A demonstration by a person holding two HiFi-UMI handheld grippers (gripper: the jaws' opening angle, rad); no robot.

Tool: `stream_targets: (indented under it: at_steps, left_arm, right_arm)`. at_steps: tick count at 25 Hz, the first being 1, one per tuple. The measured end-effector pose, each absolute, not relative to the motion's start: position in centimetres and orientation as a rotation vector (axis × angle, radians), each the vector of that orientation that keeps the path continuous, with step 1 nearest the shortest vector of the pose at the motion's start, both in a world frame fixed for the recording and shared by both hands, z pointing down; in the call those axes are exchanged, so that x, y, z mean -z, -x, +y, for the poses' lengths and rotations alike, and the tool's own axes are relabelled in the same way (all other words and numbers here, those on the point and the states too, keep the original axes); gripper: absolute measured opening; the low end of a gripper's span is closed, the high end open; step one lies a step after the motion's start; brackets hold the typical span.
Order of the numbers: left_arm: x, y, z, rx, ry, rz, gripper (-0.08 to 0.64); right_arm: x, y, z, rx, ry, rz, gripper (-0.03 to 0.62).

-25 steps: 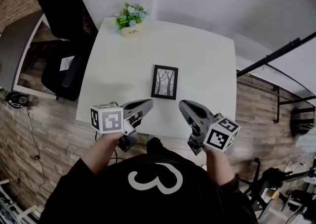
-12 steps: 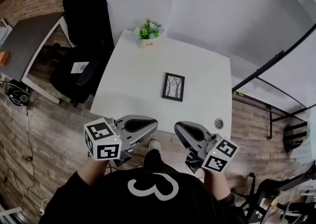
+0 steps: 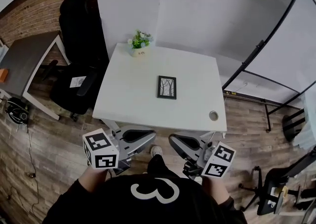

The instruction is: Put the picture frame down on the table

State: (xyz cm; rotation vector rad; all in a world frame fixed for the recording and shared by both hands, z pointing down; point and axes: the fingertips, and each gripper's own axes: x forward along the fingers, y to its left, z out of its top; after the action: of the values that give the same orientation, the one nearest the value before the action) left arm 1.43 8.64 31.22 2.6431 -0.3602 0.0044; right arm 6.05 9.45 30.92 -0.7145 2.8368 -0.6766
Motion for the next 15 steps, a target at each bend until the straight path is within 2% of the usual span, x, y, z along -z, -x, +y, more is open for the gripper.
stream_targets:
  at_steps: [15]
  left_arm:
    - [-30.6, -2.9, 12.4, -0.001, -2.676, -0.331, 0.015]
  right_arm:
    - [-30.6, -7.3, 13.5, 0.622, 0.776, 2.808, 0.023]
